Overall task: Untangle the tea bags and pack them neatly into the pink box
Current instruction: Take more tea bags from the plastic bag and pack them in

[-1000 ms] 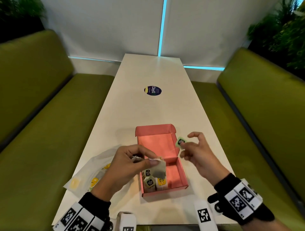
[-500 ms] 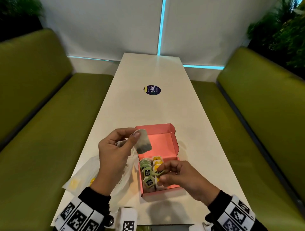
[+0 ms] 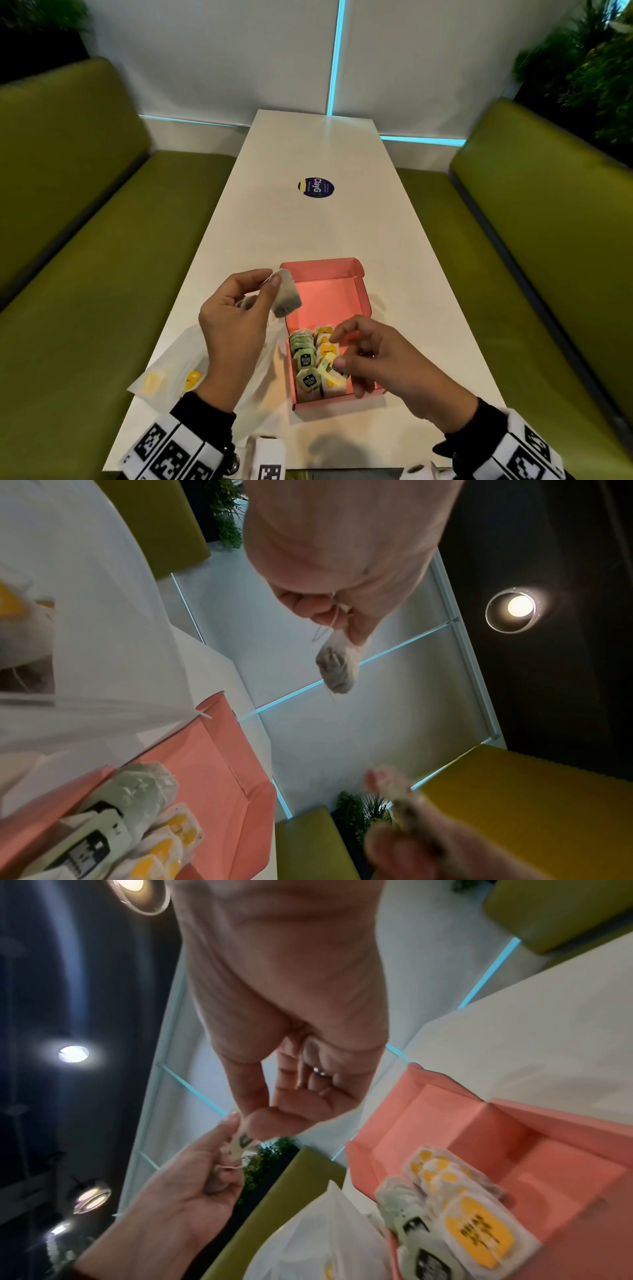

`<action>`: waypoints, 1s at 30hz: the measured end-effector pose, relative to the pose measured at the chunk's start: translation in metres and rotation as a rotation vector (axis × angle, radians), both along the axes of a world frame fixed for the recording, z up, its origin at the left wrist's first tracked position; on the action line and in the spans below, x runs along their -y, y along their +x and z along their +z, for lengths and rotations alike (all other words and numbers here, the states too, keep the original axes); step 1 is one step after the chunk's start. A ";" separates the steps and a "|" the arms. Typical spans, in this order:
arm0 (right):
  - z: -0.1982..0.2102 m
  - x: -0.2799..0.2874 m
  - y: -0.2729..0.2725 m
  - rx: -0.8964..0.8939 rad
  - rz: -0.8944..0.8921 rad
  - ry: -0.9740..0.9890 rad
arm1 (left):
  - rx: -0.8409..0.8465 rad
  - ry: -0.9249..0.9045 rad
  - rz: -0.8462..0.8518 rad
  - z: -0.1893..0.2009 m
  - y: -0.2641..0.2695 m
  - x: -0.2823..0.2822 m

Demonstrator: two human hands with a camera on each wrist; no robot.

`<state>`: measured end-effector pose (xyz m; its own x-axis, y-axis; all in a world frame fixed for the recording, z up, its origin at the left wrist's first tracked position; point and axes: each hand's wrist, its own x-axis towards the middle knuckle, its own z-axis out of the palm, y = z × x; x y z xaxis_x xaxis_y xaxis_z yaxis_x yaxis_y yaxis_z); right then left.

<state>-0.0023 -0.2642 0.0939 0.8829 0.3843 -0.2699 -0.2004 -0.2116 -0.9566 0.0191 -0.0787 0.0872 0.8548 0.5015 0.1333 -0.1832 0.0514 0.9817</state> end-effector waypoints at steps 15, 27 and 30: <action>0.035 -0.017 0.015 0.114 0.026 0.143 | -0.062 0.027 -0.185 -0.004 -0.013 0.015; 0.022 -0.028 0.025 0.110 -0.284 0.207 | -0.122 -0.029 -0.388 -0.001 -0.019 0.015; 0.021 -0.028 0.024 0.084 -0.300 0.219 | -0.154 -0.032 -0.422 -0.003 -0.021 0.015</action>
